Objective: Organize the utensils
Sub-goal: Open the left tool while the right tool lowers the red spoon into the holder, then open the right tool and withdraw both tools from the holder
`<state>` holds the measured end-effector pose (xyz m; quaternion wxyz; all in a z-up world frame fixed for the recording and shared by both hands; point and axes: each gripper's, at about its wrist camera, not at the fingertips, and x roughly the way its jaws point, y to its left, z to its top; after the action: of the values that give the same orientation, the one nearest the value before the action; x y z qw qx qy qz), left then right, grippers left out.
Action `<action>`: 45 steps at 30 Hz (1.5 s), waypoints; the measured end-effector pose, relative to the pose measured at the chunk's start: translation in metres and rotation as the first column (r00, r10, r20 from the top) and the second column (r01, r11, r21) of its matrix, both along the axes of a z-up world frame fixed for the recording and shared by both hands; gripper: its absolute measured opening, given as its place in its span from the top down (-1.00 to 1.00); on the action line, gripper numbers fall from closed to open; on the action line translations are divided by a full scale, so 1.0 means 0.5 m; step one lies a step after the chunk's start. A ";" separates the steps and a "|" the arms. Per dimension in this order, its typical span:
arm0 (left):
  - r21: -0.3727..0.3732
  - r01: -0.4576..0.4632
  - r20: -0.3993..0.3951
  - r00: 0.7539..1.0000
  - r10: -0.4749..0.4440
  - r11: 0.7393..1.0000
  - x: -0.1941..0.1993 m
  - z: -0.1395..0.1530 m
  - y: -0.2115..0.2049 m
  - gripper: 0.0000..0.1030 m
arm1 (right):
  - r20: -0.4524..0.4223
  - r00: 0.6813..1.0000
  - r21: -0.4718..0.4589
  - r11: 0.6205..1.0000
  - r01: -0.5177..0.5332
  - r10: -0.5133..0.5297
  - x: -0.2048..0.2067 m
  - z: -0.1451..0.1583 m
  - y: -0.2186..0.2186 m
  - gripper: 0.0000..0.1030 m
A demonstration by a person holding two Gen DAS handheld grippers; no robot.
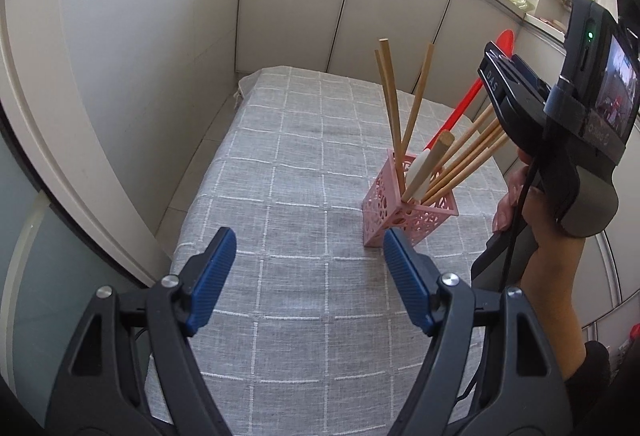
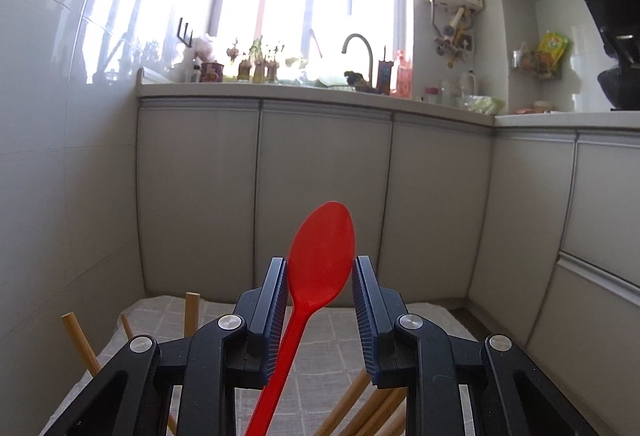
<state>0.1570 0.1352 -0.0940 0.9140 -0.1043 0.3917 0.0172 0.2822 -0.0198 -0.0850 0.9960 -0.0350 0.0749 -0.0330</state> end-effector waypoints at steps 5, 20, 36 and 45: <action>-0.005 0.000 -0.007 1.000 0.000 1.000 0.004 -0.002 0.000 -0.49 | -0.030 0.999 -0.002 1.000 -0.020 0.020 -0.005 -0.004 -0.002 0.43; -0.012 0.002 -0.020 1.000 -0.003 1.000 0.010 -0.007 0.004 -0.49 | -0.146 0.987 0.014 0.997 -0.070 0.071 0.019 -0.001 -0.002 0.43; 0.014 -0.029 -0.025 0.999 0.029 0.999 0.015 0.000 0.016 -0.72 | -0.147 0.985 0.061 0.995 -0.082 0.090 -0.026 0.050 -0.042 -0.34; 0.127 -0.085 -0.033 0.995 0.090 0.988 -0.014 0.025 -0.004 -0.98 | -0.253 0.967 0.101 0.995 0.000 0.026 -0.162 0.126 -0.184 -0.99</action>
<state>0.1498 0.1331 -0.0815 0.9093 -0.0634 0.4027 0.0841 0.2012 -0.1117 -0.0220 0.9789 0.0107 0.2031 -0.0178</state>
